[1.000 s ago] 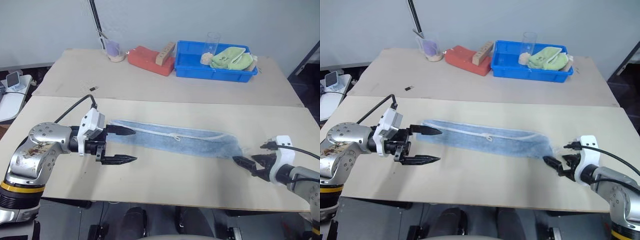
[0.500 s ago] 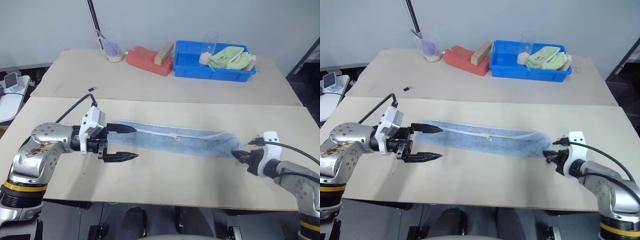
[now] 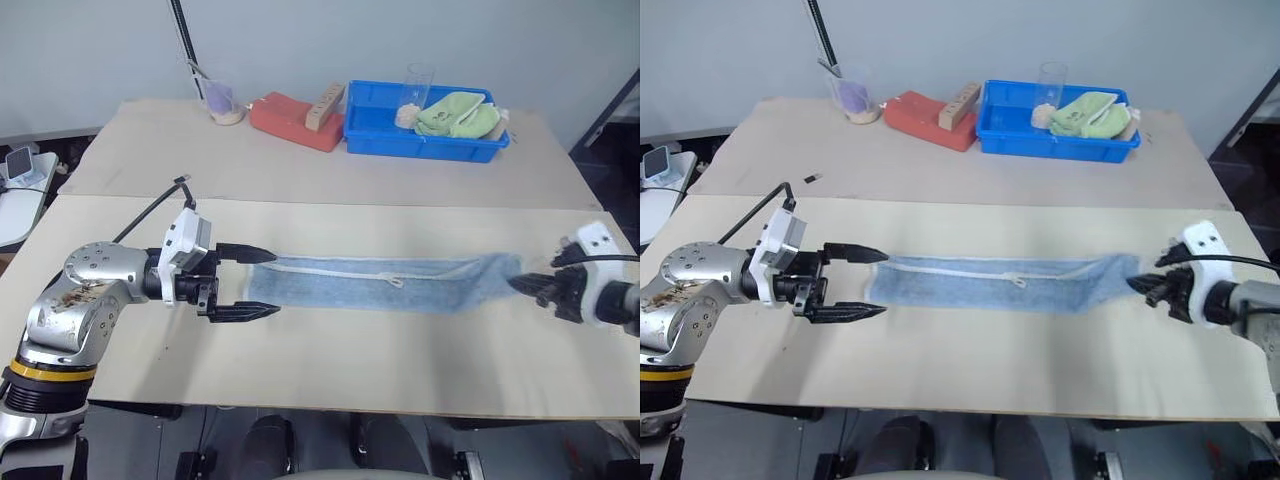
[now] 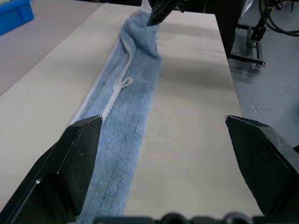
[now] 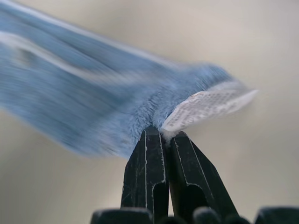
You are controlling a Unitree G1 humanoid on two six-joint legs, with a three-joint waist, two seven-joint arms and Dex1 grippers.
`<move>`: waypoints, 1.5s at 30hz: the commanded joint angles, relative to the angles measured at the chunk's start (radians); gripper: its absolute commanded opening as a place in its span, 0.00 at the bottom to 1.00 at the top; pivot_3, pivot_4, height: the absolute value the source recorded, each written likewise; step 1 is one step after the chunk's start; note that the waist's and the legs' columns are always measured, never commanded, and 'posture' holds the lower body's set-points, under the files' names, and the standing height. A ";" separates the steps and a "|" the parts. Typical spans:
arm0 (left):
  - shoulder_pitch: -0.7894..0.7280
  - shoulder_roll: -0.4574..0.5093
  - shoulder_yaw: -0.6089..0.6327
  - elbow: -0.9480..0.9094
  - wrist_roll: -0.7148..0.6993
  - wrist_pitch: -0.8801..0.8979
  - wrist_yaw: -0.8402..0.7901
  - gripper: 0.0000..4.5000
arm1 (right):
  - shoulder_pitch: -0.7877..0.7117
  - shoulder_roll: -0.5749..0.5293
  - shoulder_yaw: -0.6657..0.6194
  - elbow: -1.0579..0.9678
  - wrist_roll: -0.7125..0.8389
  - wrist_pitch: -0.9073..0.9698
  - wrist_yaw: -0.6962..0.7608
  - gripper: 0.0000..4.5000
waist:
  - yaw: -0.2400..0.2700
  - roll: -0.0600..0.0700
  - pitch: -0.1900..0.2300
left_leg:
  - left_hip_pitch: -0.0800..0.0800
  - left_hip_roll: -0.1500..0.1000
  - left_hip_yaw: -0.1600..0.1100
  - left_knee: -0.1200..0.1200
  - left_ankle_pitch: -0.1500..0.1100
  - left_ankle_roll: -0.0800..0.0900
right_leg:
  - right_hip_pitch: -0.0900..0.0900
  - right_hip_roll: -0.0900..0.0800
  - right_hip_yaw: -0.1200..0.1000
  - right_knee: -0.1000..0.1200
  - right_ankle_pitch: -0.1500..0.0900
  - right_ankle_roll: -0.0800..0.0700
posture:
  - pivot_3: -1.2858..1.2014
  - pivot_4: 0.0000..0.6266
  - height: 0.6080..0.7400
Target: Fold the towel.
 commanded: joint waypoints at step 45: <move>0.437 -0.585 0.268 -0.374 -0.353 0.484 1.211 1.00 | -0.402 0.161 0.436 -0.086 -0.097 -0.371 0.343 0.77 | 0.023 -0.001 0.000 | 0.000 -0.002 -0.016 0.001 0.000 0.000 | 0.002 -0.005 -0.006 -0.004 0.006 -0.007 | 0.52 0.24 0.51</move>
